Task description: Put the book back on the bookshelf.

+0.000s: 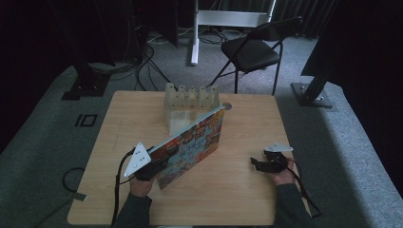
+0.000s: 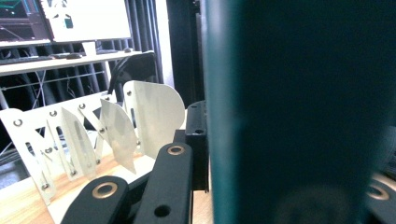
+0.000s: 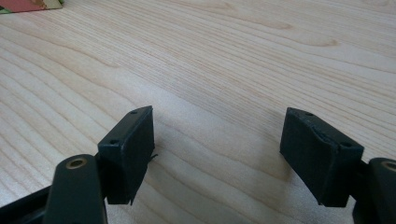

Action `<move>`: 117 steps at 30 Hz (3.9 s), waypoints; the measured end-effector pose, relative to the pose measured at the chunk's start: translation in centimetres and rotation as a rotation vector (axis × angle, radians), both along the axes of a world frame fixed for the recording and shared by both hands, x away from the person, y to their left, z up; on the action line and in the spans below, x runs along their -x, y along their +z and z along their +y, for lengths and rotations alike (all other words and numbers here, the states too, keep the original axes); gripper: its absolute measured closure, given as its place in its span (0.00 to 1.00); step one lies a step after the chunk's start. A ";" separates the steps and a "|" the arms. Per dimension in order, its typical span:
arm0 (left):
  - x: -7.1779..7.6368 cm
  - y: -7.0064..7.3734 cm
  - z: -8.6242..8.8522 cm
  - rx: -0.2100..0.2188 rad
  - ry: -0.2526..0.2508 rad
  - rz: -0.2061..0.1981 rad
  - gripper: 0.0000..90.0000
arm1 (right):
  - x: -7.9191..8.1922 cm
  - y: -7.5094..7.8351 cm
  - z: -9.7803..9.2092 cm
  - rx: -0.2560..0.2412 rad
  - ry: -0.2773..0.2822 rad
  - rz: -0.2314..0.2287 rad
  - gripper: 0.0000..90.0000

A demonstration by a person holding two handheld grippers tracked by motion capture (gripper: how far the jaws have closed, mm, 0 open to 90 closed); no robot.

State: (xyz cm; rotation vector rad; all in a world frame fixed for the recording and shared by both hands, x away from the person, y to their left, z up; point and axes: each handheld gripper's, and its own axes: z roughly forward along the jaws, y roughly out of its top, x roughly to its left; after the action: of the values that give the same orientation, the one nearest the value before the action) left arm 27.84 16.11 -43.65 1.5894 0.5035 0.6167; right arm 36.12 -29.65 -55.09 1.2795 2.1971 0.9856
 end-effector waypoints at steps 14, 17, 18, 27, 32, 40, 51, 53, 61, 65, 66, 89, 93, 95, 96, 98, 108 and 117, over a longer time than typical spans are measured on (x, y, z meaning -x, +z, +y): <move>0.2 0.0 0.3 -0.009 0.029 -0.011 0.88 | 0.0 0.0 0.0 0.000 0.000 0.000 0.29; 0.3 0.0 0.3 -0.014 0.034 -0.015 0.88 | 0.0 0.0 0.0 0.000 0.000 0.000 0.29; 0.3 0.0 0.4 -0.014 0.036 -0.015 0.88 | 0.0 0.0 0.0 -0.001 0.000 0.000 0.29; 0.4 0.0 0.7 -0.013 0.052 -0.015 0.88 | 0.0 0.0 0.0 -0.001 0.000 0.001 0.29; 0.4 0.0 1.0 -0.012 0.062 -0.019 0.88 | 0.0 0.0 0.0 -0.001 0.001 0.000 0.29; 0.5 0.0 1.3 -0.011 0.078 -0.019 0.88 | 0.0 0.0 0.0 -0.002 0.000 0.001 0.29; 0.6 0.0 1.5 -0.011 0.089 -0.020 0.88 | 0.0 0.0 0.0 -0.003 -0.001 0.003 0.29; 0.6 0.0 1.6 -0.008 0.093 -0.020 0.88 | 0.0 0.0 0.0 -0.002 0.000 0.002 0.29; 0.6 -0.1 1.8 -0.001 0.113 -0.017 0.88 | -0.1 0.0 0.0 -0.003 0.001 0.002 0.29; 0.7 -0.1 1.9 -0.001 0.120 -0.016 0.88 | -0.1 0.0 0.0 -0.003 0.002 0.001 0.29; 0.7 -0.1 1.9 0.000 0.120 -0.015 0.88 | -0.1 0.0 0.0 -0.003 0.002 0.002 0.29; 0.6 -0.1 3.0 0.025 0.155 -0.001 0.88 | -0.1 0.0 -0.1 -0.004 0.002 0.001 0.29; 0.6 -0.1 3.3 0.034 0.163 0.001 0.88 | -0.1 0.0 -0.1 -0.004 0.002 0.001 0.29; 0.6 -0.1 3.4 0.042 0.167 0.005 0.88 | -0.1 0.0 -0.1 -0.004 0.002 0.001 0.29; 0.6 -0.1 3.5 0.045 0.169 0.008 0.88 | -0.1 0.0 -0.1 -0.004 0.002 0.001 0.29; 0.6 -0.2 3.7 0.051 0.174 0.010 0.88 | -0.1 0.0 -0.1 -0.004 0.002 0.001 0.29; 0.8 -0.2 4.4 0.073 0.199 0.019 0.88 | -0.1 0.0 -0.1 -0.004 0.002 0.001 0.29; 0.9 -0.3 4.9 0.082 0.224 0.026 0.88 | -0.1 0.0 -0.1 -0.005 0.002 0.001 0.29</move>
State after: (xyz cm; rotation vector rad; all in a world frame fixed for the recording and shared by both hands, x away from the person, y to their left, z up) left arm 26.95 20.98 -43.90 1.4756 0.7238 0.7349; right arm 36.21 -29.71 -55.10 1.2804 2.1990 0.9917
